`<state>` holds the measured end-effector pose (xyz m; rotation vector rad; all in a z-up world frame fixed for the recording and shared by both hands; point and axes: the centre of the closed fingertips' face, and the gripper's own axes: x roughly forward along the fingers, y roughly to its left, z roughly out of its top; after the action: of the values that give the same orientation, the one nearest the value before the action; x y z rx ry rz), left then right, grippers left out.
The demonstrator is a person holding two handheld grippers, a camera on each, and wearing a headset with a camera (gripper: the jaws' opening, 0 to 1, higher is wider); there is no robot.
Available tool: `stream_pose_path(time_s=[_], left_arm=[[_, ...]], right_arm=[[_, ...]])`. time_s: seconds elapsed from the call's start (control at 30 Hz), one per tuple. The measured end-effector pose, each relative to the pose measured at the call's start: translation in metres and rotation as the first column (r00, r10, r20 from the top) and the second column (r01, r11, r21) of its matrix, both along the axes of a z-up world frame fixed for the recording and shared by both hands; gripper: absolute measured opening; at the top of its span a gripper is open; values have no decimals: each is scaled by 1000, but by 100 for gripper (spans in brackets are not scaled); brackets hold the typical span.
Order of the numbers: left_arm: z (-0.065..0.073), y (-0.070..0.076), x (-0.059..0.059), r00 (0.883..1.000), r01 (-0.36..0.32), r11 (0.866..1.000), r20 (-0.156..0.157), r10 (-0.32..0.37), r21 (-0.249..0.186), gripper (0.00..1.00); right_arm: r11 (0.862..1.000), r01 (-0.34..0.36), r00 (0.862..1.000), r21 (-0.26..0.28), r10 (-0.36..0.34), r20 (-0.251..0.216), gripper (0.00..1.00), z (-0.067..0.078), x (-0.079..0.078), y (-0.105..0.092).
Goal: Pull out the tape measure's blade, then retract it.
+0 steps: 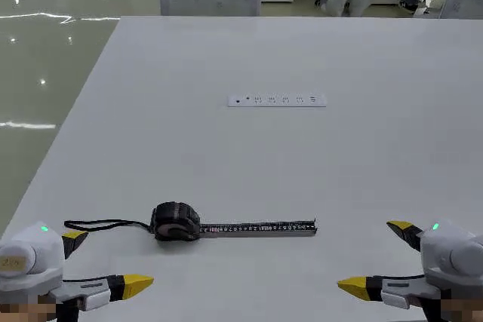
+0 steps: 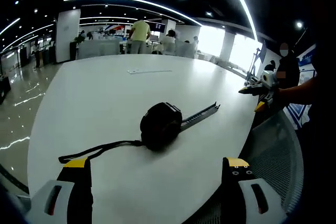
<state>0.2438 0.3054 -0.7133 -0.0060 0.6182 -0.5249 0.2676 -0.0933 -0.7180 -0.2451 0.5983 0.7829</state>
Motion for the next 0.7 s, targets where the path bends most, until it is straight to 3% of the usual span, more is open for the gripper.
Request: stream_pose_path(time_s=[0.07,0.2,0.33,0.37,0.5,0.7], left_arm=[[5,0,0,1000,-4,1000,14,5,-9,100],[6,0,-1,1000,-4,1000,14,4,-10,100],[8,-2,-3,1000,13,1000,24,-13,6,100],[5,-2,-6,1000,25,999,17,-26,26,100],[5,-1,-6,999,22,999,31,-23,40,100],[5,-1,-6,1000,5,999,12,-5,38,100]], right_arm=[[1000,11,1000,0,-11,3,100,0,-4,-7],[1000,13,1000,1,-13,4,100,1,-4,-8],[1000,19,1000,-7,-19,9,100,2,-9,-16],[1000,21,1000,-19,-21,2,100,1,-13,-25],[1000,14,1000,-12,-14,9,100,3,-12,-25],[1000,-9,1000,-8,9,9,100,3,-14,-20]])
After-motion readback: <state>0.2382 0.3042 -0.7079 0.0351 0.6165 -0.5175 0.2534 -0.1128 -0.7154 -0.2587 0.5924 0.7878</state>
